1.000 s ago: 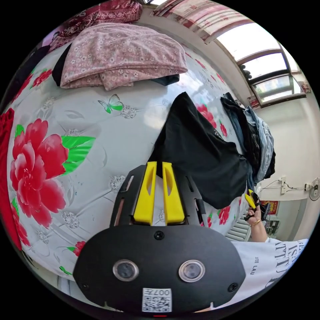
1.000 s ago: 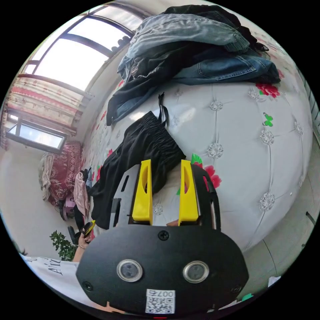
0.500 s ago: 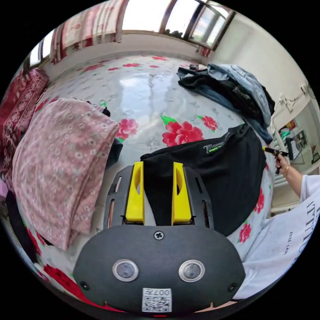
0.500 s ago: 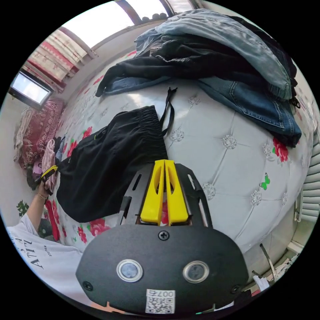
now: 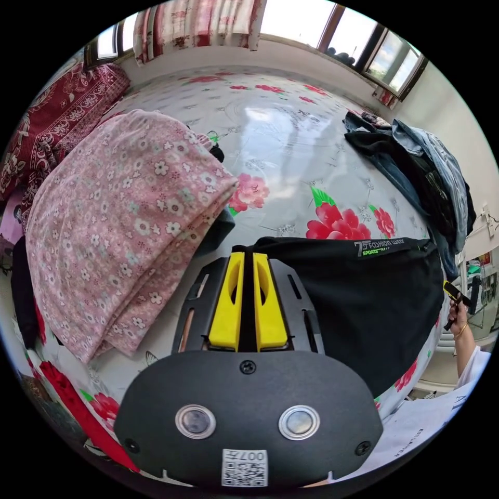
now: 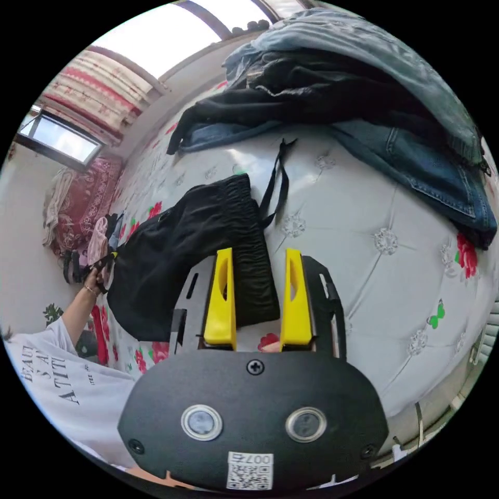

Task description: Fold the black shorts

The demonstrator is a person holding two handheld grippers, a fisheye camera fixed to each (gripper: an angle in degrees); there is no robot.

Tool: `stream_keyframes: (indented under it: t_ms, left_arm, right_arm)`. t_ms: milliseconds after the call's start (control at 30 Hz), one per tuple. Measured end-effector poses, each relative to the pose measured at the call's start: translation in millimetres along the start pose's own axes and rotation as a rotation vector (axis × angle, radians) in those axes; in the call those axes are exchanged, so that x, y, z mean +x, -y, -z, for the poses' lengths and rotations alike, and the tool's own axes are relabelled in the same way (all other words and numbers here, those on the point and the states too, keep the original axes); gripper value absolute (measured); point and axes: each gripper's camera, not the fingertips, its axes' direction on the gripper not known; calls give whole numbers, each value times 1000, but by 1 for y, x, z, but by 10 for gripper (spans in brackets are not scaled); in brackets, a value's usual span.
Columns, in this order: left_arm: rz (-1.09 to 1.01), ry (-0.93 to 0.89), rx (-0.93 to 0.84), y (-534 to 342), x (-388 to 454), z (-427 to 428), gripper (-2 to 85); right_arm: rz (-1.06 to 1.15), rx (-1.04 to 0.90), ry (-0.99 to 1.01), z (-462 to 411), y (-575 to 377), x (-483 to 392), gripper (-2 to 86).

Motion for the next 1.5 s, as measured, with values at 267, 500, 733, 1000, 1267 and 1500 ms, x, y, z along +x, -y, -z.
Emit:
stream_keyframes:
  t_ms: [267, 500, 733, 1000, 1267, 1500]
  left_arm:
    - [34, -41, -24, 8, -23, 8, 76]
    - [253, -179, 149, -73, -71, 81, 83]
    - [436, -317, 89, -186, -101, 98, 77]
    - [542, -438, 78, -228, -149, 112, 82]
    - [561, -567, 116, -243, -192, 121, 110]
    - [570, -667, 135, -268, -231, 134, 134]
  right_arm:
    - [55, 81, -91, 35, -8, 12, 57]
    - [-349, 208, 242, 70, -80, 99, 107]
    - [-539, 317, 488, 43, -103, 143, 88]
    - [118, 285, 414, 108, 2, 7, 26]
    - [928, -22, 479, 48, -51, -258, 46]
    - [784, -315, 473, -54, -74, -252, 75]
